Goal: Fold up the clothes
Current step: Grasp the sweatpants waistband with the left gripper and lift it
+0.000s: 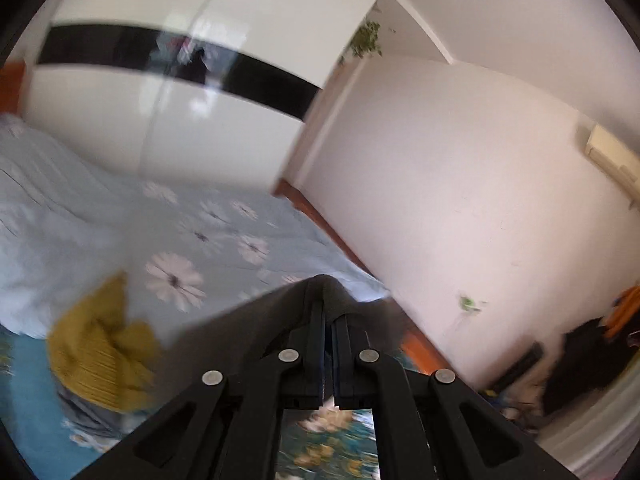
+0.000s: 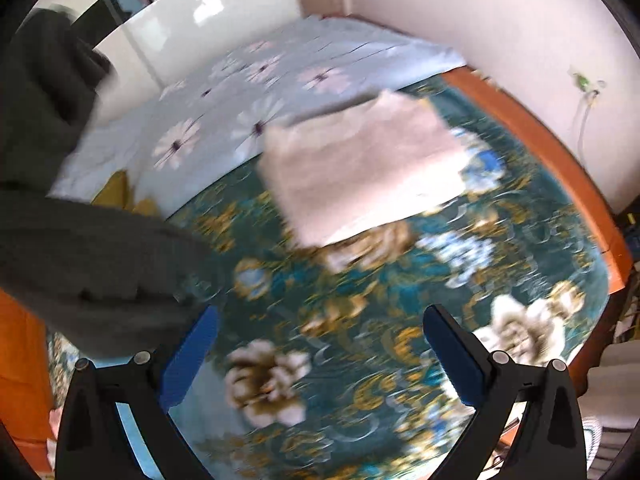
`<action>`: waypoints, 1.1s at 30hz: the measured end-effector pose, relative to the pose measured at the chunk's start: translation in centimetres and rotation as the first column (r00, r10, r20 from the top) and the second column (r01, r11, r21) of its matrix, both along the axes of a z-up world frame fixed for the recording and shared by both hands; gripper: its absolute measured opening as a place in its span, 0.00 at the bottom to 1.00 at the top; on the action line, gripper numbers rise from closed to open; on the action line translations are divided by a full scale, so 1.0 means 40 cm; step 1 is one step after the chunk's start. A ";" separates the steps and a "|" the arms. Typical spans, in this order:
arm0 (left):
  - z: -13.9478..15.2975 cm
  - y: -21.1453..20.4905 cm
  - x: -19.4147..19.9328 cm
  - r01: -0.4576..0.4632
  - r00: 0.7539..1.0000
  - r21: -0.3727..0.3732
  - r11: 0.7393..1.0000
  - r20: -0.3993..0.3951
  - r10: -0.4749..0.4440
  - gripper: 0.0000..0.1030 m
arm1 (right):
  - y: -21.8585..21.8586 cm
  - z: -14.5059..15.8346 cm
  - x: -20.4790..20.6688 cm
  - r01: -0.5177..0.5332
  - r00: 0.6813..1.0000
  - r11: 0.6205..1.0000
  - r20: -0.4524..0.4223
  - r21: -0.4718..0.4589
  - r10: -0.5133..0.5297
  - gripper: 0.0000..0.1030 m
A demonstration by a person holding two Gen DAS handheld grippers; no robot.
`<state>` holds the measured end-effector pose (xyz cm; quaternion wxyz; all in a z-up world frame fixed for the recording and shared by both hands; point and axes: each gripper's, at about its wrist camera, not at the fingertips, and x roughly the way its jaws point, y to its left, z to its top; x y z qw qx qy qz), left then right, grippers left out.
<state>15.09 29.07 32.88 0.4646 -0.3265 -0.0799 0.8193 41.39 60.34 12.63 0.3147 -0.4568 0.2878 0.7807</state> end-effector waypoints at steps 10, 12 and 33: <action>-0.574 -0.262 -0.058 -0.280 0.777 -0.414 0.866 0.433 0.457 0.02 | -0.008 -0.102 -0.016 -0.065 0.994 0.994 0.078 -0.091 0.072 0.99; -0.688 -0.350 -0.036 -0.289 0.693 -0.511 0.810 0.471 0.545 0.02 | -0.055 -0.104 -0.047 -0.120 0.989 0.987 0.076 -0.104 0.128 0.99; -0.840 -0.678 -0.150 -0.283 0.549 -0.467 0.837 0.637 0.541 0.55 | -0.595 -0.169 -0.329 -0.343 0.926 0.908 0.076 -0.241 0.370 1.00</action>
